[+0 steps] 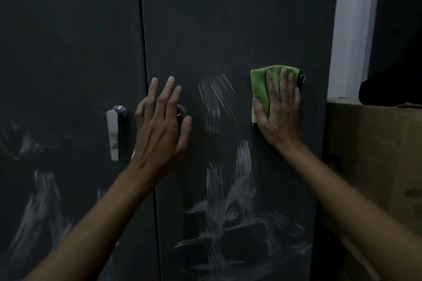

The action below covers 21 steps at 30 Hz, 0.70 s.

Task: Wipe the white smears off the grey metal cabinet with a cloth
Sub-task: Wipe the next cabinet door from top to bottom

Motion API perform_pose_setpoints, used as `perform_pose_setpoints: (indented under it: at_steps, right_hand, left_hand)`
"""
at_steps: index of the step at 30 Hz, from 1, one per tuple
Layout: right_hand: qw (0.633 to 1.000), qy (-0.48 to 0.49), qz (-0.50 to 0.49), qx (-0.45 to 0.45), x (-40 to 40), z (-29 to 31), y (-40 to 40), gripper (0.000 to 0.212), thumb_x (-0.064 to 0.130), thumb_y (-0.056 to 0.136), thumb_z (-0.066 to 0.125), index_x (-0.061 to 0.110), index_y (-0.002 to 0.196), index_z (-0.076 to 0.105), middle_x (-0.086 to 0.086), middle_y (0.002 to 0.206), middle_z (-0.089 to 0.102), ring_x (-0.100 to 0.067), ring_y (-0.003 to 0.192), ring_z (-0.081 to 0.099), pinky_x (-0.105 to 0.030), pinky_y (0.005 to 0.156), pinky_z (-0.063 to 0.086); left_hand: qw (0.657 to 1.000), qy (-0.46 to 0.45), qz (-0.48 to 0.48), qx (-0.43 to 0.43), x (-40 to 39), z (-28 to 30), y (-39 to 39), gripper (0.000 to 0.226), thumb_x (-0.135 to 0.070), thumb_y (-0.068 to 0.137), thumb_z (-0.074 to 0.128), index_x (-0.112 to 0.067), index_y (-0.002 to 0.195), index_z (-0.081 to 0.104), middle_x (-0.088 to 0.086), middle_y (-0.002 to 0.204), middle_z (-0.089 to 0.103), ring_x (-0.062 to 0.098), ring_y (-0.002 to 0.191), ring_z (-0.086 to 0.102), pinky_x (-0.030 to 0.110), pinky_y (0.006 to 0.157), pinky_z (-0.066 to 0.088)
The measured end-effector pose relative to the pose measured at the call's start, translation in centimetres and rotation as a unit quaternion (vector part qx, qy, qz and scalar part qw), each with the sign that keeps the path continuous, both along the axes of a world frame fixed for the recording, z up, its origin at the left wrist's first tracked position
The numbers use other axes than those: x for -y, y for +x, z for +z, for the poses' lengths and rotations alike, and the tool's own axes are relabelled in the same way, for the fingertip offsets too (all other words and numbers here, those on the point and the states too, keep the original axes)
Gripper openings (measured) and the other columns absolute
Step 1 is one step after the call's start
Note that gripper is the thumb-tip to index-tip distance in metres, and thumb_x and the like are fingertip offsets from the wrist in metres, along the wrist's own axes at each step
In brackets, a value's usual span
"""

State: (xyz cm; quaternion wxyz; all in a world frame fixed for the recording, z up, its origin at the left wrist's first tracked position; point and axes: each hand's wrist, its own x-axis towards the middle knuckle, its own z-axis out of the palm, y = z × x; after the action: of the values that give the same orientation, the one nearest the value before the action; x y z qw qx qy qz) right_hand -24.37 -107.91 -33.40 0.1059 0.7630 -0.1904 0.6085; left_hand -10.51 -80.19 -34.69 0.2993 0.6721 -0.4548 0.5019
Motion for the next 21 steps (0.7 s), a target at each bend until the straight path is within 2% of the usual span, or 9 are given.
perform_pose_setpoints:
  at_steps: [5,9,12,17,21]
  right_hand:
    - [1.0,-0.001,0.007,-0.001,-0.4,0.1,0.1,0.071,0.051,0.109,0.036,0.026,0.17,0.011,-0.01,0.178,-0.003,-0.03,0.164,-0.006,-0.056,0.131,0.002]
    - [0.994,0.077,0.025,0.071,-3.6,0.7,2.6,0.07,0.041,0.107,0.04,0.023,0.17,0.014,-0.012,0.177,-0.003,-0.034,0.164,-0.007,-0.058,0.131,-0.001]
    - [0.992,0.083,0.033,0.092,-6.6,1.4,5.3,0.067,0.034,0.109,0.044,0.02,0.169,0.017,-0.014,0.177,0.001,-0.036,0.163,-0.004,-0.057,0.131,-0.002]
    - [0.997,-0.01,0.077,0.001,-11.7,1.9,8.9,0.063,0.034,0.111,0.045,0.022,0.168,0.022,-0.011,0.177,0.005,-0.035,0.164,-0.004,-0.049,0.132,-0.004]
    - [0.969,-0.168,0.113,-0.145,-12.7,2.2,9.4,0.062,0.034,0.11,0.047,0.025,0.168,0.024,-0.008,0.177,0.007,-0.029,0.164,-0.002,-0.051,0.132,0.004]
  left_hand:
    - [1.0,0.017,-0.002,-0.011,-2.4,1.6,-0.3,0.06,-0.037,0.109,0.042,-0.009,0.16,0.032,0.006,0.173,0.02,0.025,0.163,0.002,0.044,0.125,0.013]
    - [0.997,0.04,-0.003,-0.06,-2.8,1.7,-0.3,0.062,-0.04,0.11,0.04,-0.01,0.163,0.026,0.004,0.175,0.012,0.021,0.162,-0.007,0.045,0.127,0.01]
    - [0.998,0.029,-0.004,-0.064,-3.1,1.7,-0.3,0.061,-0.042,0.111,0.035,-0.009,0.162,0.028,0.004,0.175,0.014,0.021,0.162,-0.006,0.046,0.127,0.013]
    - [0.998,0.02,0.008,-0.066,-4.3,0.5,-0.2,0.068,-0.047,0.105,0.029,-0.008,0.16,0.032,0.005,0.173,0.019,0.022,0.163,-0.003,0.046,0.124,0.015]
    - [0.998,0.012,-0.002,-0.07,-4.4,0.2,0.6,0.066,-0.045,0.105,0.028,-0.009,0.16,0.033,0.007,0.172,0.022,0.022,0.163,0.0,0.048,0.124,0.015]
